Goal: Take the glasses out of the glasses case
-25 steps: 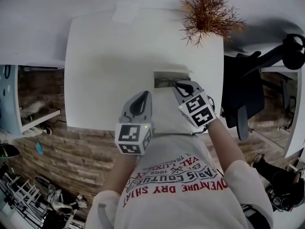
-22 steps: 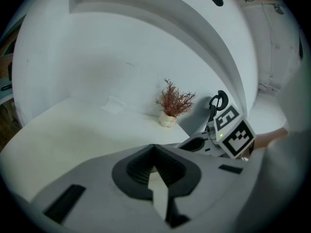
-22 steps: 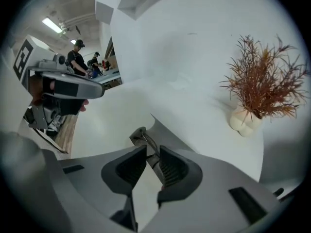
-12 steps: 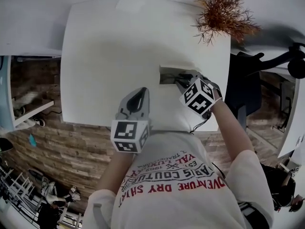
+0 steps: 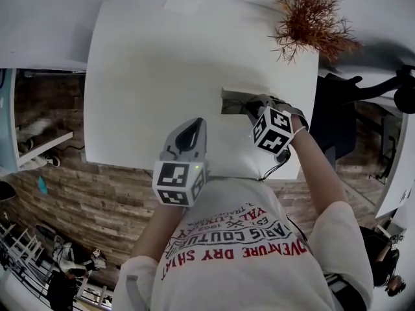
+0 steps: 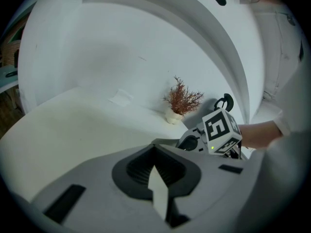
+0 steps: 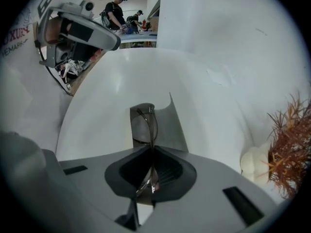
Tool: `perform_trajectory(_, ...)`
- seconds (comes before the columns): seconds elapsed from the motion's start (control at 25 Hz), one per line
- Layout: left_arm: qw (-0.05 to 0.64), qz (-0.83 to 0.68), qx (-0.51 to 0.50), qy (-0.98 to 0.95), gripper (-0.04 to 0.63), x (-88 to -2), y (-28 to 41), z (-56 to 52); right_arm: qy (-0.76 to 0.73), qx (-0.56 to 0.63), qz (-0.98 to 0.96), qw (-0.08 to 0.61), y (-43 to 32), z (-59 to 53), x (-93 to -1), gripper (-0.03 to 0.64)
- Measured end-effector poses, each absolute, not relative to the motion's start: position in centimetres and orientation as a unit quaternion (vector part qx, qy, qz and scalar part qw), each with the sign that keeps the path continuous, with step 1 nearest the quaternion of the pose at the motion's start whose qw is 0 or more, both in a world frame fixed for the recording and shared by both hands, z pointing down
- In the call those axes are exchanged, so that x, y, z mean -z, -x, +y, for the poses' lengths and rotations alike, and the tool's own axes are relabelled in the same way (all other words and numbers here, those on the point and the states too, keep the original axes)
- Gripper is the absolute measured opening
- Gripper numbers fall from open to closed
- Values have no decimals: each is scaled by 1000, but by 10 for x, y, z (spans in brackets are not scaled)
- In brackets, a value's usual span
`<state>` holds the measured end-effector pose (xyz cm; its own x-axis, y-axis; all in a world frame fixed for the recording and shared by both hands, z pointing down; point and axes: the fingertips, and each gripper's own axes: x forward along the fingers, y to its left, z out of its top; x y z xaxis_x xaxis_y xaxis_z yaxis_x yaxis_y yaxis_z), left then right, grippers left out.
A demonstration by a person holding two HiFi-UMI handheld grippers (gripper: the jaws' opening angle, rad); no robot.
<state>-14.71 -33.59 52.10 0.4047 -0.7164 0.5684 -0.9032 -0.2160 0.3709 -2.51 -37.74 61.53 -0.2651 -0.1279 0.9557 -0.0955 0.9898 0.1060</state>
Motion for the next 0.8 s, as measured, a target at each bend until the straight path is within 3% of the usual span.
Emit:
perform_trajectory(0.48, 325, -524, -135, -776, 2, -508, 144, -335, -83, 74, -802, 587, 23, -389, -593, 25)
perform_trajectory(0.8, 299, -518, -128, -791, 2, -485, 138, -340, -195, 41, -830, 521, 25, -399, -541, 25)
